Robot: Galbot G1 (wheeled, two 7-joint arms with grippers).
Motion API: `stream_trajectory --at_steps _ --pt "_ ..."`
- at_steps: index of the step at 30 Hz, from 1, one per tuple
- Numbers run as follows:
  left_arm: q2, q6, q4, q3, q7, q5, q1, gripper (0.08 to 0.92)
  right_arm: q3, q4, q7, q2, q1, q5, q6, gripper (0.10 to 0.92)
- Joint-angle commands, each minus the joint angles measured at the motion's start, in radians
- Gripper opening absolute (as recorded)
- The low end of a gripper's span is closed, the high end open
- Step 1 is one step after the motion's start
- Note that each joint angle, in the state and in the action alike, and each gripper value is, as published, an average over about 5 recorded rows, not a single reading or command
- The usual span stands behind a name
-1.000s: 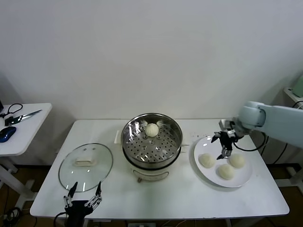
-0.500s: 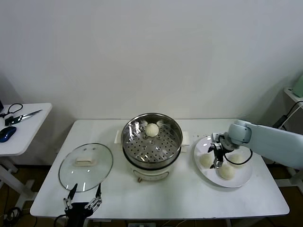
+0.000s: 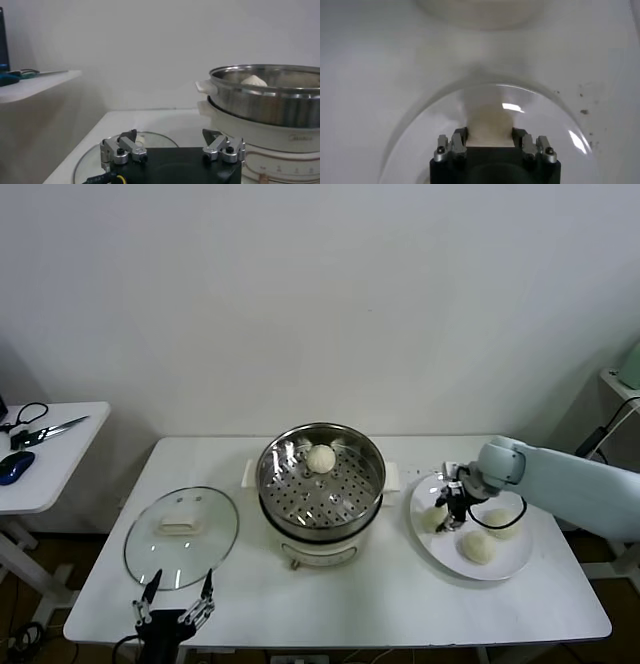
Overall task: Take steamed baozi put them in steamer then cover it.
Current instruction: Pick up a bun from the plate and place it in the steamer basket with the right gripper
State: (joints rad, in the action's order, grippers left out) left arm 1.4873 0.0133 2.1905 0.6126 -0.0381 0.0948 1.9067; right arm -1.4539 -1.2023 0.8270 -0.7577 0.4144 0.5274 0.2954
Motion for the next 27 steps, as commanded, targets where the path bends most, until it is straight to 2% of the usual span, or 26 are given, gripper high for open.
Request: stream_trajectory --at_steps 1,8,14,21,27 --pt "0.003 0.001 0.002 -0.005 -0.001 -0.002 -0.002 0.823 -0.288 -0.037 0.154 -0.042 0.540 0.144 -0.071 0.602" --pt "0.000 0.000 0.004 -0.003 -0.007 0.000 -0.001 0.823 -0.282 -0.066 0.231 -0.196 0.821 0.372 -0.062 0.602" --pt "-0.003 0.000 0.010 -0.002 -0.009 0.005 -0.001 0.823 -0.133 -0.178 0.114 -0.344 0.745 0.480 0.039 0.602" --pt "-0.002 0.003 0.015 0.005 -0.010 0.006 -0.004 0.823 -0.070 -0.206 -0.040 -0.545 0.513 0.486 0.120 0.602" --pt "0.002 0.008 0.029 0.015 -0.012 0.006 0.000 0.823 -0.086 -0.131 -0.108 -0.617 0.355 0.410 0.146 0.602"
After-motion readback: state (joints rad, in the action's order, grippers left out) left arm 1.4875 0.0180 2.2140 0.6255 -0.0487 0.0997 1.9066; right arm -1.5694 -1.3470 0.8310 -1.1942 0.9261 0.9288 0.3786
